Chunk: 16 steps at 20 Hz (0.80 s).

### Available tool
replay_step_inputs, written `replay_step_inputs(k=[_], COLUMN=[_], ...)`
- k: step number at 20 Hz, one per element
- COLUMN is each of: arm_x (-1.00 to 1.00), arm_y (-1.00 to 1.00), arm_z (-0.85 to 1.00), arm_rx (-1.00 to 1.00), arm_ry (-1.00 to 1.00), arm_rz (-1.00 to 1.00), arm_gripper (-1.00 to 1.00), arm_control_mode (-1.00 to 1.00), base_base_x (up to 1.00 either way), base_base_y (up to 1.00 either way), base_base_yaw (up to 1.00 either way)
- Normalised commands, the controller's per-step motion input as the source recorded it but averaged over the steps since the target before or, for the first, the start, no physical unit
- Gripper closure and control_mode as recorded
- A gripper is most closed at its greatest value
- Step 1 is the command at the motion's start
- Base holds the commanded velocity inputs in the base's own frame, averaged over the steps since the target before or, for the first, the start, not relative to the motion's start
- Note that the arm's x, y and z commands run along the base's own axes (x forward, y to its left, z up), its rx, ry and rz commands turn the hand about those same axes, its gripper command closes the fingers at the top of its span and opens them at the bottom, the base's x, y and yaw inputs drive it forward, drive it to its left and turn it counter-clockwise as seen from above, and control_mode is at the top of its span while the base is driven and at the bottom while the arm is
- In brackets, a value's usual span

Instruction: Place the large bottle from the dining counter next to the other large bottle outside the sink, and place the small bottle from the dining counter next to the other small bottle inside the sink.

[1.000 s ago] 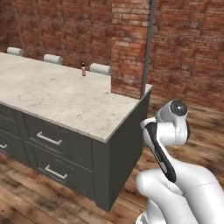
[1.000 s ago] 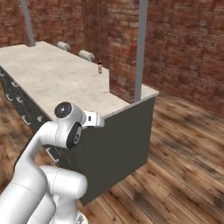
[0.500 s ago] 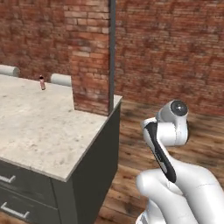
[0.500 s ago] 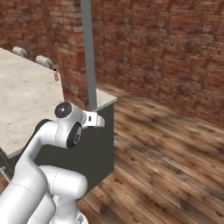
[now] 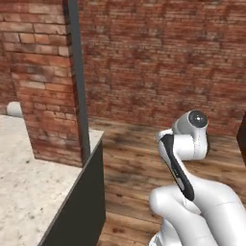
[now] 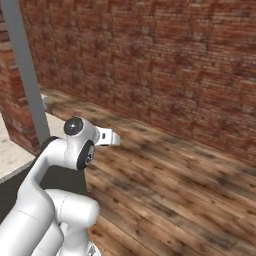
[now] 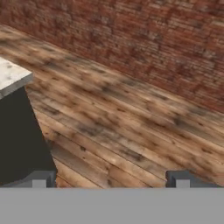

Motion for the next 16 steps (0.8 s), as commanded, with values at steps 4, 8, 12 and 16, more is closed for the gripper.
replay_step_inputs(k=[4, 8, 12, 16], arm_x=[0.0, 0.0, 0.0, 0.0], arm_y=[0.0, 0.0, 0.0, 0.0], arm_z=[0.0, 0.0, 0.0, 0.0], arm_rx=[0.0, 0.0, 0.0, 0.0], arm_ry=[0.0, 0.0, 0.0, 0.0], arm_rz=[0.0, 0.0, 0.0, 0.0], arm_gripper=[-1.0, -1.0, -1.0, -1.0], arm_control_mode=[1.0, 1.0, 1.0, 1.0], base_base_x=[1.0, 1.0, 1.0, 1.0], base_base_y=[-0.17, 0.0, 0.0, -0.09], base_base_yaw=[0.05, 0.22, 0.28, 0.18])
